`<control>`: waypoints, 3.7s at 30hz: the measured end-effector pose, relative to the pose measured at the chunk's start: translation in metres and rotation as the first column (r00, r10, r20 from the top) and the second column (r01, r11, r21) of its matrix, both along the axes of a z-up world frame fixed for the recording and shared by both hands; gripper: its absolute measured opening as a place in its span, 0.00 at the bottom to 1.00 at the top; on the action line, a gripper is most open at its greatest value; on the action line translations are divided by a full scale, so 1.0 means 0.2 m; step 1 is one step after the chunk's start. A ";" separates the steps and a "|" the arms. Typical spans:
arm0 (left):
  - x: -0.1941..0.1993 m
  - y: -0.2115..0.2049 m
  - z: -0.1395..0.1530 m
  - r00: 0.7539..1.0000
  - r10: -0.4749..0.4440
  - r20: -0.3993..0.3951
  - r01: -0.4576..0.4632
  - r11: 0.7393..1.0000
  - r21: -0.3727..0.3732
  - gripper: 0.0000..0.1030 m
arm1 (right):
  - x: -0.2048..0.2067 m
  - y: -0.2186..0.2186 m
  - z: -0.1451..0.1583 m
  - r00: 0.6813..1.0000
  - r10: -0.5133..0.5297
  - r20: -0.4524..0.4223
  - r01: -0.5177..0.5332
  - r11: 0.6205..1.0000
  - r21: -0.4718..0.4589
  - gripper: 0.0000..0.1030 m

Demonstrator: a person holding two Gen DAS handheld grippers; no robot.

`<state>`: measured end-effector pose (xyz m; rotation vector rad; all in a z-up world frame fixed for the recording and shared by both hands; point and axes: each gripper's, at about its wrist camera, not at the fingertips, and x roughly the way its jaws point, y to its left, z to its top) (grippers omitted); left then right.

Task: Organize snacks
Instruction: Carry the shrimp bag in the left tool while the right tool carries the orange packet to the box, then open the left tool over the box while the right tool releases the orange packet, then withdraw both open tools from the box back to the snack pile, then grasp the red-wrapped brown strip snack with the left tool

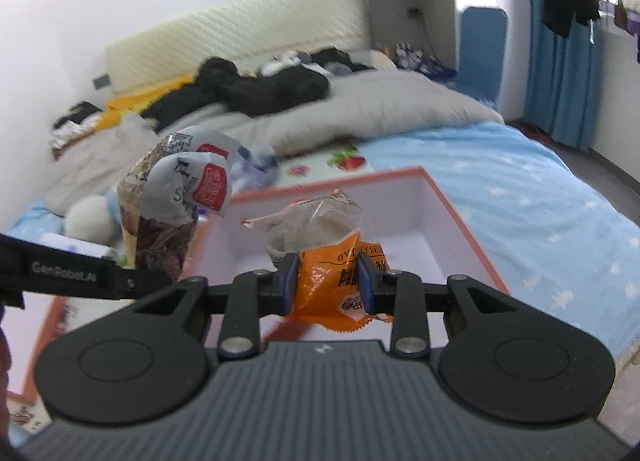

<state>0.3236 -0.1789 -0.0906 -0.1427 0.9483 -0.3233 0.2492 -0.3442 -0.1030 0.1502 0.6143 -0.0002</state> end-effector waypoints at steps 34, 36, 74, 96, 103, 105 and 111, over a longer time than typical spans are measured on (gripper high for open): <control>-0.25 0.13 0.27 0.989 -0.026 0.147 0.028 1.000 -0.011 0.55 | -0.22 -0.02 0.12 0.999 -0.016 0.038 0.013 0.996 0.092 0.50; -0.30 0.18 0.31 0.986 -0.015 0.168 0.018 1.000 -0.015 0.55 | -0.25 0.01 0.17 0.998 -0.007 0.061 0.001 0.996 0.085 0.50; -0.97 1.10 -0.06 0.960 0.257 0.114 -0.248 0.965 -0.083 0.55 | -0.76 0.77 0.01 0.968 0.214 0.129 -0.219 0.975 0.025 0.50; -0.11 1.32 -0.35 0.973 0.218 -0.078 -0.231 0.929 -0.289 0.56 | -0.23 1.09 -0.27 0.992 0.123 -0.015 -0.122 0.990 0.072 0.49; 0.18 1.34 -0.42 0.976 0.176 -0.125 -0.206 0.930 -0.303 0.56 | -0.02 1.13 -0.42 0.999 -0.006 -0.040 0.013 0.985 0.173 0.49; 0.27 1.32 -0.49 0.976 0.146 -0.160 -0.189 0.933 -0.305 0.56 | 0.03 1.12 -0.47 0.997 -0.039 -0.060 0.050 0.978 0.204 0.50; 0.48 1.27 -0.70 0.962 0.083 -0.261 -0.180 0.911 -0.372 0.56 | 0.07 1.10 -0.59 0.991 -0.099 -0.095 0.121 0.957 0.262 0.50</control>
